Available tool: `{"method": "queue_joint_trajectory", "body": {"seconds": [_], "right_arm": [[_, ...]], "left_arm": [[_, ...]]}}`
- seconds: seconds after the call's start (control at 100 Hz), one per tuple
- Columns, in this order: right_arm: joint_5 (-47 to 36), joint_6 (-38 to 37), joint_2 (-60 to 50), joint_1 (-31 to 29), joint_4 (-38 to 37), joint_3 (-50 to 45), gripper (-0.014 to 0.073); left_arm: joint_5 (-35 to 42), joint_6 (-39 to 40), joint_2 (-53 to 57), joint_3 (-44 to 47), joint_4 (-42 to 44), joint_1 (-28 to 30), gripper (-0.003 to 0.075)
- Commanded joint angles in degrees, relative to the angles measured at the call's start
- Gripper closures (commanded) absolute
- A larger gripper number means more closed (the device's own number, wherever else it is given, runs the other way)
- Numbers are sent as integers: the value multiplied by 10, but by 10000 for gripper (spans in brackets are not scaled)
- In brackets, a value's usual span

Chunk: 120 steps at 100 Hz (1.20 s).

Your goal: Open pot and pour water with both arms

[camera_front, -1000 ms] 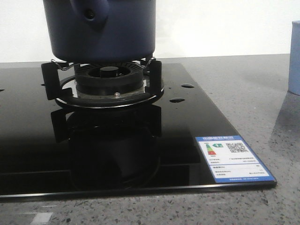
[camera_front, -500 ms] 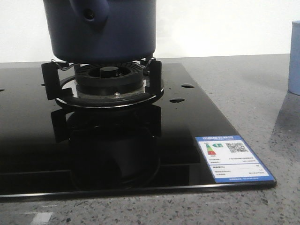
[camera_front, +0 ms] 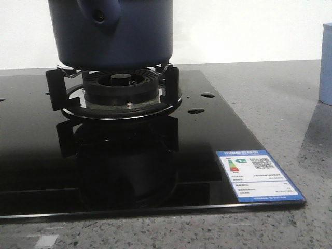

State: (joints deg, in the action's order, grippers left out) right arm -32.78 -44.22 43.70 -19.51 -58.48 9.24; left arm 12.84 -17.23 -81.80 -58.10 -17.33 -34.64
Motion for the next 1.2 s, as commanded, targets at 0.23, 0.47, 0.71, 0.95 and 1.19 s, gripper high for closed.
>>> {"method": "queue_joint_trajectory", "body": {"seconds": [0.23, 0.47, 0.71, 0.95, 1.19], "right_arm": [[-24, 0, -3, 0, 13, 13, -56], [-30, 0, -3, 0, 13, 13, -56], [-79, 0, -3, 16, 28, 14, -20], [-195, 0, -3, 16, 72, 22, 465], [-165, -60, -4, 16, 36, 106, 659]], "left_arm": [[45, 0, 17, -21, 7, -3, 204], [42, 0, 47, -21, 12, -3, 132], [29, 0, 138, -21, 12, 21, 151], [-51, 0, 196, -21, 12, 106, 473], [-108, 0, 254, -21, 19, 165, 740]]}}
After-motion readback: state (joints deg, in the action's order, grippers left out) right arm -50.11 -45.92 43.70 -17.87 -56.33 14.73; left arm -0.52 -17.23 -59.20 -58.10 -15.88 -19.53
